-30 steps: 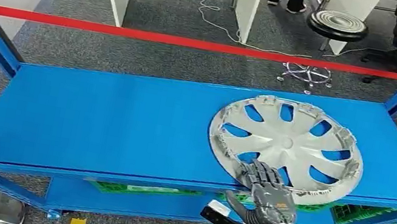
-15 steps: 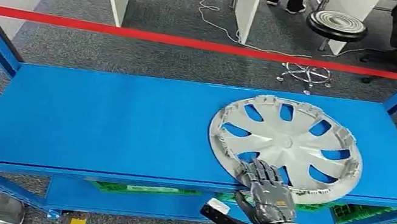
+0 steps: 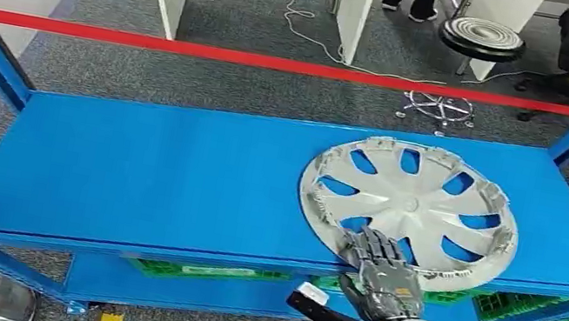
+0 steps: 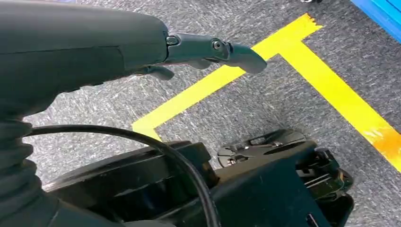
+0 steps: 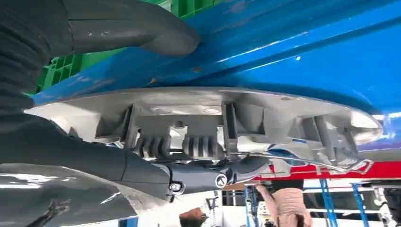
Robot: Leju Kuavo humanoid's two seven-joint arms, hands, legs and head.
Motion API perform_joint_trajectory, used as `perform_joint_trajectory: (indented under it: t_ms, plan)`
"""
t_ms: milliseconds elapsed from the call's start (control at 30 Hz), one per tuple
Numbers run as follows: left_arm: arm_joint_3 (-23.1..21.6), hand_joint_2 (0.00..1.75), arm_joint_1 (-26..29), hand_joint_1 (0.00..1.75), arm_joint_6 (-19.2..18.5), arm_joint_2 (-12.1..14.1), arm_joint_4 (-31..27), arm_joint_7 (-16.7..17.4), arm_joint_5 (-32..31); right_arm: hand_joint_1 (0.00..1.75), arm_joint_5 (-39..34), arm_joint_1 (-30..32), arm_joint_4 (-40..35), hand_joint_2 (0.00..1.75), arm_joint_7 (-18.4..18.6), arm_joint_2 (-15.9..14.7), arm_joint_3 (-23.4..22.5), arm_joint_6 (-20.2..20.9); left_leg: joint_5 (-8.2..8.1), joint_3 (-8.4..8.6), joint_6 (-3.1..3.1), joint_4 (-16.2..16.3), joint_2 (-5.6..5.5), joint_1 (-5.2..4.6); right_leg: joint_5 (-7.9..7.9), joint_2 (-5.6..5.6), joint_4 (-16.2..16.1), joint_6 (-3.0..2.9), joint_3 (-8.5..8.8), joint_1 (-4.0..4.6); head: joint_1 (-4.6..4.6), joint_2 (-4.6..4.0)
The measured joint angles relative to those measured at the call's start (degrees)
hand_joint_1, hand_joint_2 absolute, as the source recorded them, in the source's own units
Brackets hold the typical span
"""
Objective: Take the parts from the cabinet and place them on the table.
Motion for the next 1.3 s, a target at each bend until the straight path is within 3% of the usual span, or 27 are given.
perform_joint_trajectory:
  t_ms: [333, 667, 1233, 1267, 1300]
  plan:
    - [0.2, 1.75, 0.0, 0.0, 0.2, -0.2, 0.0, -0.2, 0.0, 0.0, 0.4, 0.7, 0.0, 1.75, 0.3, -0.2, -0.9, 0.0, 0.0, 0.0, 0.0, 0.0, 0.0, -0.01, 0.0, -0.03, 0.0, 0.0, 0.01, -0.01, 0.0, 0.0]
    - [0.7, 1.75, 0.3, 0.0, 0.9, -0.2, 0.0, 0.0, 0.1, 0.0, 7.3, 1.8, 0.0, 1.75, 6.8, -1.2, -2.8, -0.1, 0.0, 0.02, 0.0, 0.0, 0.0, -0.01, 0.0, -0.03, 0.0, 0.0, 0.04, -0.01, 0.0, 0.0]
    - [2.4, 1.75, 0.8, 0.0, 1.6, 0.3, 0.0, -1.1, 1.2, 0.0, 9.2, 3.6, -1.4, 1.75, 10.3, -4.0, -6.2, -0.1, 0.0, 0.06, 0.01, 0.0, -0.03, -0.02, 0.0, -0.08, 0.0, 0.0, 0.06, -0.02, 0.0, 0.0]
    - [2.5, 1.75, 0.8, 0.0, 1.7, 0.3, 0.0, -1.2, 1.2, 0.1, 9.2, 3.7, -1.5, 1.75, 10.4, -4.1, -6.3, -0.1, 0.0, 0.06, 0.01, 0.0, -0.03, -0.02, 0.0, -0.08, 0.0, 0.0, 0.06, -0.02, 0.0, 0.0]
    - [2.5, 1.75, 0.8, 0.0, 1.8, 0.3, 0.0, -1.3, 1.2, 1.29, 9.2, 3.8, -1.6, 1.75, 10.4, -4.2, -6.3, -0.1, 0.0, 0.06, 0.01, 0.0, -0.03, -0.02, 0.0, -0.09, 0.0, 0.0, 0.06, -0.02, -0.02, 0.0]
